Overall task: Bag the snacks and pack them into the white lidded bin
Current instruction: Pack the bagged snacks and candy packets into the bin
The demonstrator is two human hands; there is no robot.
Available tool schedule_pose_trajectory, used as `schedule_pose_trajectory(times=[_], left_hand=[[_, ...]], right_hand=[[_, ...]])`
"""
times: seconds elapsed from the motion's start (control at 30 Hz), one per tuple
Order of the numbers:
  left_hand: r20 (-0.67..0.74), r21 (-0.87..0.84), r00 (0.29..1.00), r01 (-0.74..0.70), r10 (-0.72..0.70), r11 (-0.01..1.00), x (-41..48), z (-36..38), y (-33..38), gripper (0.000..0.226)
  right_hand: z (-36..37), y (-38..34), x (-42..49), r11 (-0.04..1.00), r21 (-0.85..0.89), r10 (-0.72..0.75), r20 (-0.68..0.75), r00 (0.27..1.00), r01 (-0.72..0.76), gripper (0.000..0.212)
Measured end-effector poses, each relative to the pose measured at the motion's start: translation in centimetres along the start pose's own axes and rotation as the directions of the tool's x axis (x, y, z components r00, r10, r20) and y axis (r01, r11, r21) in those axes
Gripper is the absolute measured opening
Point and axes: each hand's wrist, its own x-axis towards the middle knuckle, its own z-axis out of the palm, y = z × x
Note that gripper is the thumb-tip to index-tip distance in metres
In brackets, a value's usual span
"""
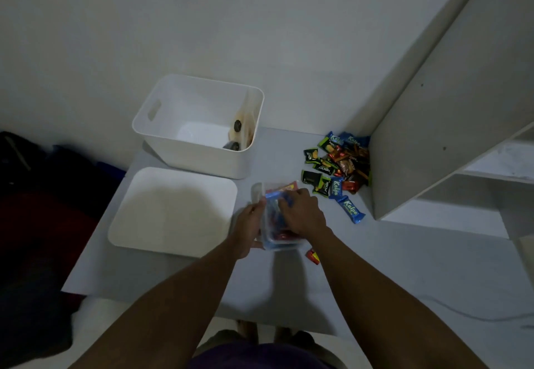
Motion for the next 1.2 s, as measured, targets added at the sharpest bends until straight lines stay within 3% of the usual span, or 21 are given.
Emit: schedule_pose_trajectory(times=[0.1, 0.17, 0.27, 0.33, 0.4, 0.47, 0.57, 0.63, 0.7, 0.8, 0.9, 1.03, 1.13, 1.2], left_hand=[[-0.025, 0.033, 0.999, -0.024, 0.025, 0.999, -0.1, 0.2, 0.2, 0.020], [-0.040, 0.026, 0.999, -0.019, 0.020, 0.999, 0.1, 0.3, 0.3, 0.013], [-0.055, 0.032, 0.998, -0.014, 0.015, 0.999, 0.7, -0.1, -0.1, 0.018], [-0.042, 0.056, 0.999, -0.007, 0.010, 0.998, 1.4, -0.2, -0.6, 0.023], [-0.036, 0.058, 0.999, -0.022, 0.024, 0.998, 1.7, -0.4, -0.8, 0.020], [-0.037, 0.047, 0.998, -0.043, 0.044, 0.998, 2.0, -0.5, -1.0, 0.016], [-0.005, 0.029, 0.997, -0.079, 0.080, 0.996, 2.1, -0.7, -1.3, 0.021], [0.031, 0.058, 0.998, -0.062, 0.060, 0.996, 2.3, -0.7, -1.6, 0.029], [0.045, 0.040, 0.999, -0.008, 0.006, 0.999, 1.9, -0.5, -1.6, 0.020], [0.033, 0.025, 0.999, 0.042, -0.043, 0.999, 1.6, -0.1, -1.3, 0.012], [-0.001, 0.103, 1.000, 0.025, -0.025, 0.994, 1.9, 0.1, -0.9, 0.021], [0.024, 0.187, 0.997, -0.083, 0.080, 0.979, 2.3, 1.7, 1.0, 0.030], [0.044, 0.206, 0.984, -0.179, 0.174, 0.962, 1.8, 3.7, 3.7, 0.034], [0.046, 0.220, 0.965, -0.262, 0.258, 0.940, 1.3, 5.0, 6.1, 0.031]], right_hand=[[0.5, 0.8, -0.3, 0.993, 0.108, 0.064, -0.145, 0.987, -0.049, 0.044], [1.1, 1.5, -0.4, 0.958, 0.262, 0.164, -0.169, 0.972, -0.116, 0.057], [2.3, 2.6, -0.2, 0.833, 0.490, 0.305, -0.019, 0.952, -0.257, 0.062], [2.8, 3.1, -0.2, 0.848, 0.459, 0.290, 0.021, 0.957, -0.266, 0.049], [3.0, 3.2, -0.3, 0.885, 0.384, 0.280, 0.009, 0.960, -0.262, 0.049], [3.4, 3.6, -0.1, 0.906, 0.327, 0.278, 0.019, 0.960, -0.269, 0.062], [3.9, 3.8, -0.1, 0.780, 0.541, 0.308, 0.104, 0.946, -0.314, 0.089], [3.4, 3.5, -0.6, 0.700, 0.636, 0.324, 0.123, 0.938, -0.325, 0.079], [3.3, 3.5, -0.7, 0.661, 0.671, 0.334, 0.137, 0.933, -0.335, 0.068], [3.5, 3.8, -0.4, 0.553, 0.729, 0.364, 0.223, 0.904, -0.403, 0.074], [3.7, 4.6, -0.2, 0.473, 0.773, 0.353, 0.275, 0.895, -0.424, 0.082], [1.6, 4.3, -1.4, 0.432, 0.848, 0.336, 0.163, 0.928, -0.306, 0.036], [-1.9, 3.3, -1.7, 0.436, 0.878, 0.330, 0.049, 0.943, -0.198, 0.021], [-4.8, 2.2, -1.4, 0.432, 0.893, 0.306, -0.010, 0.952, -0.129, 0.026]])
